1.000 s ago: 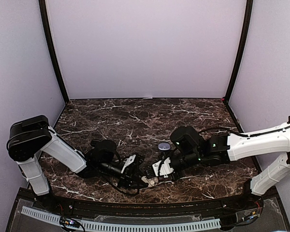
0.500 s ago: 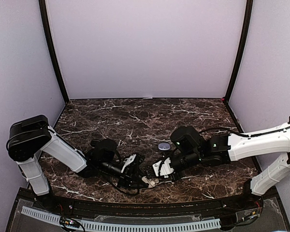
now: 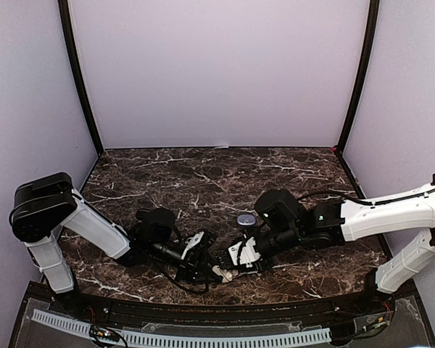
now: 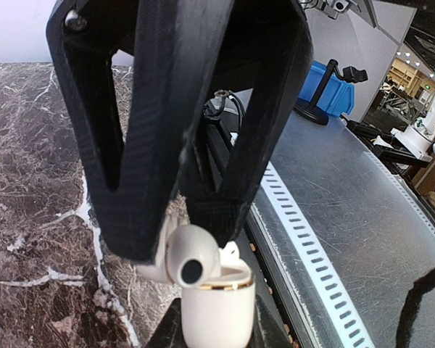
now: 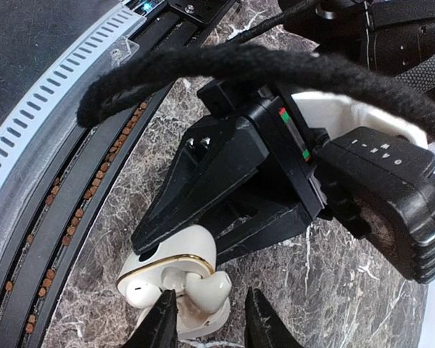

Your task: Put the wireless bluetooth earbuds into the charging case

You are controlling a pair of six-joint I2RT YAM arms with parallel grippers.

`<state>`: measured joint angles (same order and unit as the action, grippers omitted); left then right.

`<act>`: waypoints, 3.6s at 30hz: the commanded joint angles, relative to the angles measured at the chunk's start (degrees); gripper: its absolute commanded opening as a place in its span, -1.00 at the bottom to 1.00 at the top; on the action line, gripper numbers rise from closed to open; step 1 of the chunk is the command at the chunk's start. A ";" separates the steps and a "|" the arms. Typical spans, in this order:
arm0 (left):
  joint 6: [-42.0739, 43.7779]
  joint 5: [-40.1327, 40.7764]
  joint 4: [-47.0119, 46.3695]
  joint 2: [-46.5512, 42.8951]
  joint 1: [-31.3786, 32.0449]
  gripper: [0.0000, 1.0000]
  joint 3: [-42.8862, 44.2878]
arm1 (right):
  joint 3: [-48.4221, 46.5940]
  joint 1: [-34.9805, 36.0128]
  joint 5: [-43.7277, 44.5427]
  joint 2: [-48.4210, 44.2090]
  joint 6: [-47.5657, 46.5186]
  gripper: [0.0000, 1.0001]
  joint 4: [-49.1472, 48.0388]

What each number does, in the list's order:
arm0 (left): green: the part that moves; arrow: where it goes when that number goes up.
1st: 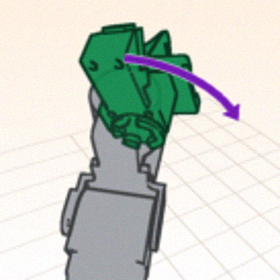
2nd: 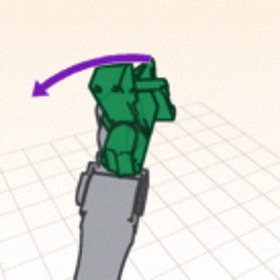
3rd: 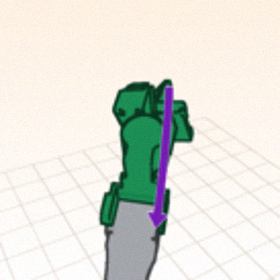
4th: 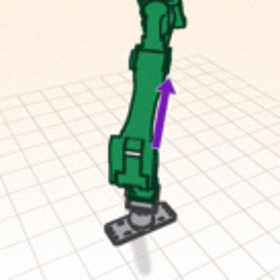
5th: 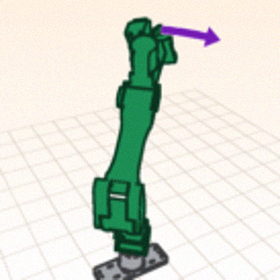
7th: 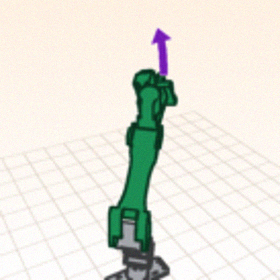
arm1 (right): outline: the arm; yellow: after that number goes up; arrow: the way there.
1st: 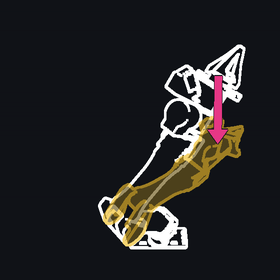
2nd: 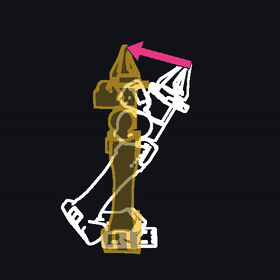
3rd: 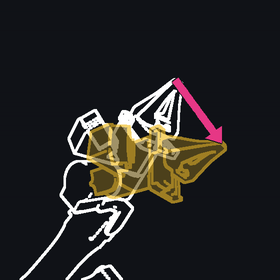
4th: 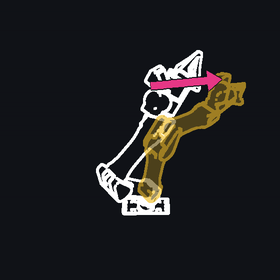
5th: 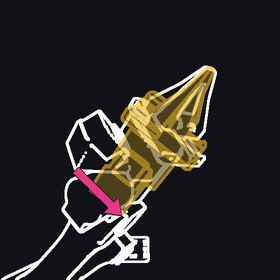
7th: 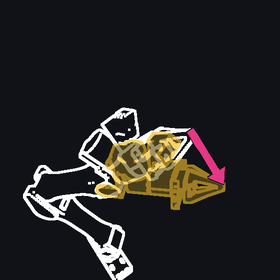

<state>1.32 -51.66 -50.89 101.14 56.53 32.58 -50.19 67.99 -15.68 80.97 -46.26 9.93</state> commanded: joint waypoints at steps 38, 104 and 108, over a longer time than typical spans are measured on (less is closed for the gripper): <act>-3.70 -7.32 -4.10 0.12 0.42 -0.94 1.72 | -1.03 1.03 -4.42 -0.01 -1.89 -0.41 -0.81; -4.33 -13.13 -2.19 1.58 0.33 -0.94 3.61 | -1.49 4.20 0.14 -0.59 -5.16 -0.65 -0.93; -6.89 -17.55 -2.47 2.87 0.24 -0.95 4.84 | -0.88 6.23 4.38 -0.99 -7.69 -0.66 -1.12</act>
<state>-2.44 -63.31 -51.64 103.46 56.53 34.68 -51.79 72.05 -14.92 81.17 -50.98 12.23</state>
